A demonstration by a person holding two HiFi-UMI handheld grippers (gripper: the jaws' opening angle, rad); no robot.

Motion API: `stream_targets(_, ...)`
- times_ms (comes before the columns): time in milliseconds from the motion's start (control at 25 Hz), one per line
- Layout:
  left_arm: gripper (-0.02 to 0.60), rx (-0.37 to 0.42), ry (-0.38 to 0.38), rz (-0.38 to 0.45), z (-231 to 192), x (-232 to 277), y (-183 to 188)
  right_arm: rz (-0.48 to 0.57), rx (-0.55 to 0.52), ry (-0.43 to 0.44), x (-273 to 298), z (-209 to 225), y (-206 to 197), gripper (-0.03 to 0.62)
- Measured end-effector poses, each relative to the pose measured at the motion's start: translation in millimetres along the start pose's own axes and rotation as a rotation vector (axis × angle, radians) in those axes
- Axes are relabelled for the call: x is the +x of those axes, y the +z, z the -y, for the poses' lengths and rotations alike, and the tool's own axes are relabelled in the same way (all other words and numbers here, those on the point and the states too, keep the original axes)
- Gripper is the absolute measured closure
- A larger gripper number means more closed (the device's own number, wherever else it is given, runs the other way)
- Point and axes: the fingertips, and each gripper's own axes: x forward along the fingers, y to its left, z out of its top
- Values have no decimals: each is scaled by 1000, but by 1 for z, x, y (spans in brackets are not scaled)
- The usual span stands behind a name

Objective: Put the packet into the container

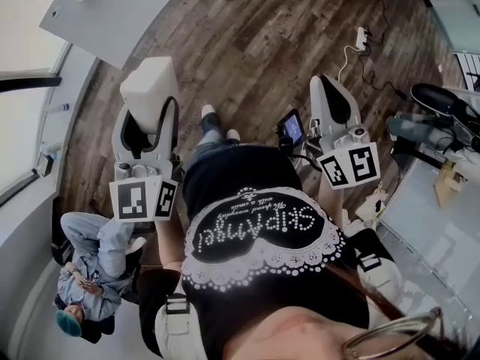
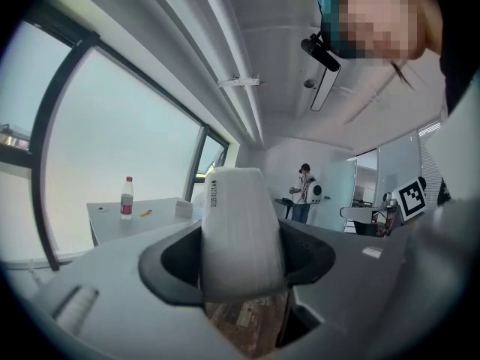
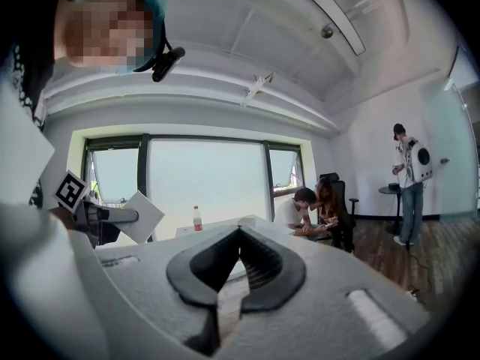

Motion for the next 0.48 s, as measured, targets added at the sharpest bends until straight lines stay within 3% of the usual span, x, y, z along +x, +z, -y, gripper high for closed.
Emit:
stream_targets(240, 302, -7, -20, -21, -19, 24, -1, -21, -7, -38, 25, 4, -3, 592)
stream_targets(480, 302, -8, -15, -13, -40, 27, 6, -12, -10, -8, 49, -12, 1, 592)
